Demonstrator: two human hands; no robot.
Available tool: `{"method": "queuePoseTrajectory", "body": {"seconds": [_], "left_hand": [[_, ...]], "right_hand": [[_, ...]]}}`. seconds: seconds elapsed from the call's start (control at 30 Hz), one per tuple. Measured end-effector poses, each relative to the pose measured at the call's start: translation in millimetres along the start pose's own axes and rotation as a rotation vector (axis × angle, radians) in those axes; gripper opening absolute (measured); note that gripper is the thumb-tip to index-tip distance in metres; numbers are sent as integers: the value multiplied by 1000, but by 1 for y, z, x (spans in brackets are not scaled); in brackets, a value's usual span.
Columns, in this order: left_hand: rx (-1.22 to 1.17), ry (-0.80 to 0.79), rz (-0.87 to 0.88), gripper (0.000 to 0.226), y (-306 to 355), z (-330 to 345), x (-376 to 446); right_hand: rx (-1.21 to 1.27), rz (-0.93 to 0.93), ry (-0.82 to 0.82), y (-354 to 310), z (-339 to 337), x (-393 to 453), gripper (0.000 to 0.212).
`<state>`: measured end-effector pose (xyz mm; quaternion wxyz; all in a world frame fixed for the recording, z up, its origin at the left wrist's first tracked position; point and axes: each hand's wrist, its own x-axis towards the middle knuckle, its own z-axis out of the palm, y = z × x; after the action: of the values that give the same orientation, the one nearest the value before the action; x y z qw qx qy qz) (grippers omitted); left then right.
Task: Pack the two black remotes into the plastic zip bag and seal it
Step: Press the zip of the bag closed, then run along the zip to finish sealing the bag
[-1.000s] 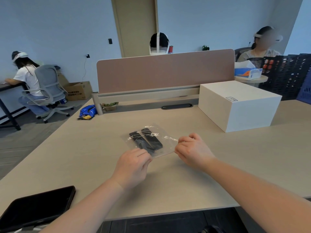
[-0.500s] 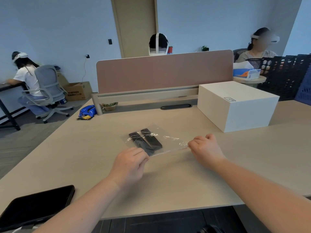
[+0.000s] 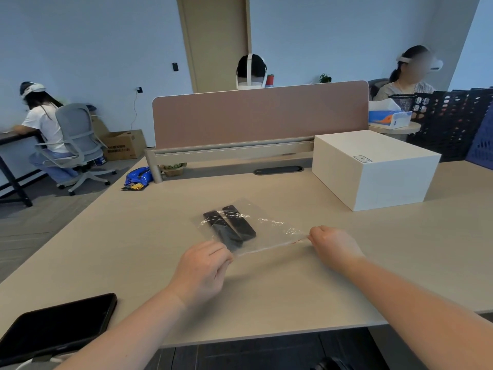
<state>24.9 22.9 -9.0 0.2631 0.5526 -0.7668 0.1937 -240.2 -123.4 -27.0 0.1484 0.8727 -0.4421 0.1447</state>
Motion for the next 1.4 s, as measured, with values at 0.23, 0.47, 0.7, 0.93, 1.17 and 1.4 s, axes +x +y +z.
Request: {"method": "queuePoseTrajectory", "body": {"seconds": [0.23,0.47,0.7,0.93,1.17,1.4], "left_hand": [[-219,-240,-224,47,-4,-5,-8],[-364,-276,-909,44,-29,22,9],[-404,-350,-915,61,-29,46,42],[-450,-360,-826,63,-35,64,61],[-446,-364,-752,62,-35,101,106],[-449,-356,-696,58,-28,159,168]], "right_hand": [[221,180,-316,2,-9,-5,40],[635,517,-251,-3,-11,28,38],[696,478,-374,-32,5,67,47],[746,393,-392,-40,20,87,50],[697,478,-242,0,36,97,45],[432,509,-107,56,45,117,47]]}}
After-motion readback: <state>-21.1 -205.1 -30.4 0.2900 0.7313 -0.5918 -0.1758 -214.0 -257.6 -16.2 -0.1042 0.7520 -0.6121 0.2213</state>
